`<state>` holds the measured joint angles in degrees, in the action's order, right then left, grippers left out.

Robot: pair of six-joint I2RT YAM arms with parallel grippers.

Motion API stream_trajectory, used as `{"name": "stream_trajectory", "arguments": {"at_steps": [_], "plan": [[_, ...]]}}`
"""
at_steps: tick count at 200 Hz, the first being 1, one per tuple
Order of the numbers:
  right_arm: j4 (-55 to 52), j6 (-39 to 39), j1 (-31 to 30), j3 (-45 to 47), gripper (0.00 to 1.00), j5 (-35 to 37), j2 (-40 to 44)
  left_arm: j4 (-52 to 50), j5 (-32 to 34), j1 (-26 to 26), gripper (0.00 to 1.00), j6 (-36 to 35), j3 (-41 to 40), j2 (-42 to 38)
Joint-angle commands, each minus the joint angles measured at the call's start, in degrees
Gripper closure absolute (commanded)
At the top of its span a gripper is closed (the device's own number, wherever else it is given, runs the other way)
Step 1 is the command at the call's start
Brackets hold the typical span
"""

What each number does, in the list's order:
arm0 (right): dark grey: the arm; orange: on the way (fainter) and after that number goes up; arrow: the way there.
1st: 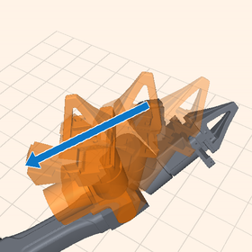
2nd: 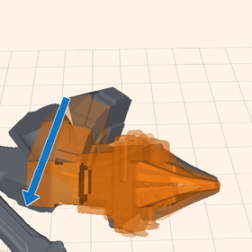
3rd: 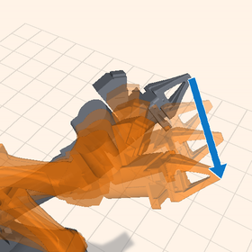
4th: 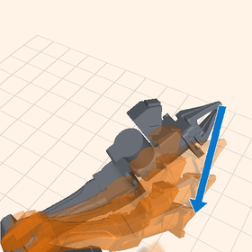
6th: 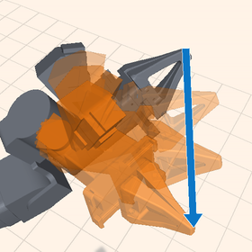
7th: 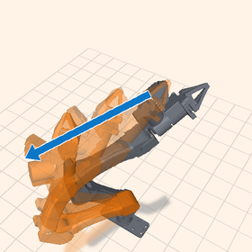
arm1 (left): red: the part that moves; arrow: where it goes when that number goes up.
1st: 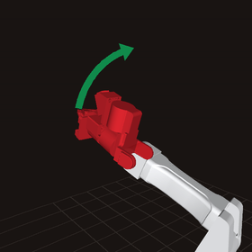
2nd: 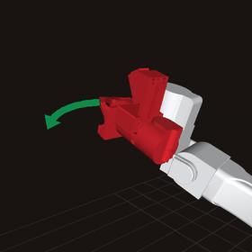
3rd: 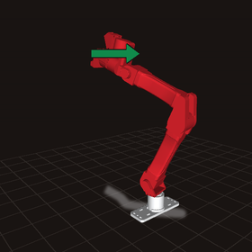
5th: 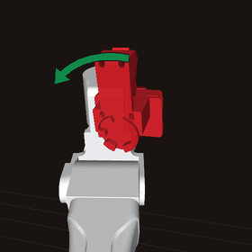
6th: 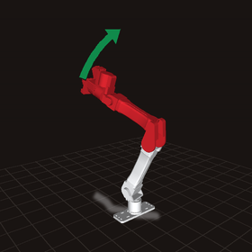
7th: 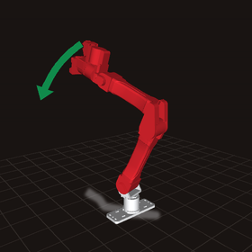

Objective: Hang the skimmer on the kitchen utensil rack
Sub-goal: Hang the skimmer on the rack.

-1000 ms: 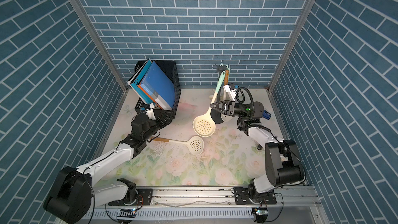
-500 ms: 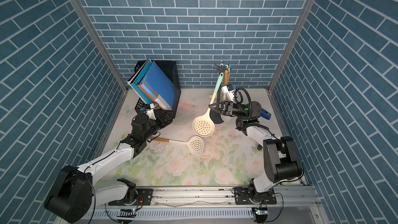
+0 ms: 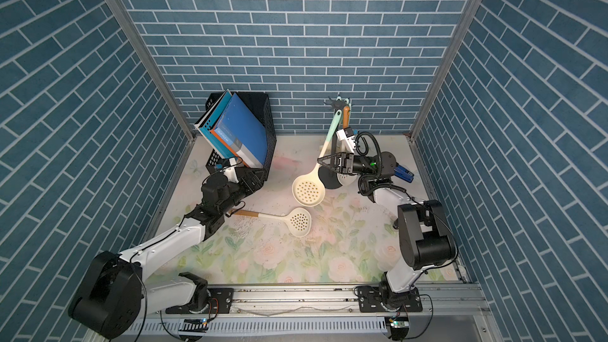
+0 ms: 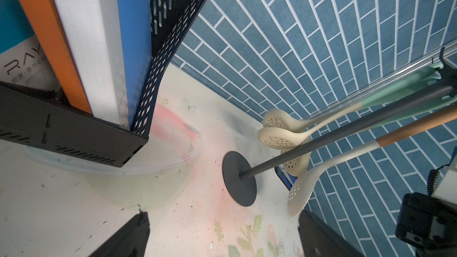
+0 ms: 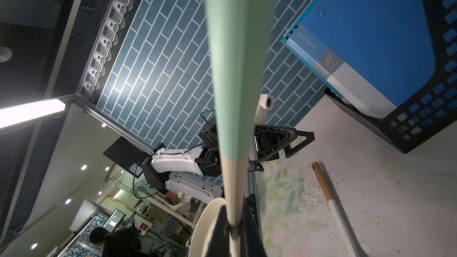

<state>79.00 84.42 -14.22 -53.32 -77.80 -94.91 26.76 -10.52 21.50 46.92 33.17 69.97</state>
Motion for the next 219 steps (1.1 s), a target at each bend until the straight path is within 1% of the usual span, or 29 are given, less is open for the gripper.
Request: {"name": "stream_trajectory", "arguments": {"at_steps": [1, 39, 75, 93, 114, 127, 135, 191, 219], "plan": [[0.95, 0.57, -0.2, -0.42, 1.0, -1.13, -3.24, 1.71, -0.9, -0.23, 0.0, 0.2, 0.51, 0.25], [0.9, -1.89, -0.2, 0.28, 1.0, -1.21, -6.33, 1.94, -1.08, -0.24, 0.0, 0.44, -0.19, -0.46], [0.86, -3.11, -0.11, 0.19, 1.0, 0.14, -9.13, 2.36, -1.25, -0.14, 0.0, 0.69, -0.93, -1.02], [0.85, -3.29, -0.11, -0.07, 0.94, 0.93, -10.34, 2.59, -1.25, -0.16, 0.0, 0.76, -1.27, -1.16], [1.0, -3.56, -0.02, -0.12, 0.84, 2.18, -11.39, 2.84, -1.34, -0.22, 0.0, 0.87, -1.44, -1.51], [0.81, -3.74, 0.02, -0.1, 0.74, 2.6, -11.85, 2.86, -1.42, -0.15, 0.0, 0.89, -1.61, -1.67], [0.82, -3.59, 0.15, -0.06, 0.7, 3.1, -12.04, 2.93, -1.51, -0.14, 0.0, 0.82, -1.68, -1.73], [0.81, -2.12, 0.33, 0.69, 0.58, 5.02, -10.58, 3.29, -1.67, -0.16, 0.0, 0.94, -2.4, -2.0], [0.8, -2.07, 0.42, 2.65, 0.52, 5.73, -9.2, 3.47, -1.91, -0.16, 0.0, 0.98, -2.32, -1.87]]}}
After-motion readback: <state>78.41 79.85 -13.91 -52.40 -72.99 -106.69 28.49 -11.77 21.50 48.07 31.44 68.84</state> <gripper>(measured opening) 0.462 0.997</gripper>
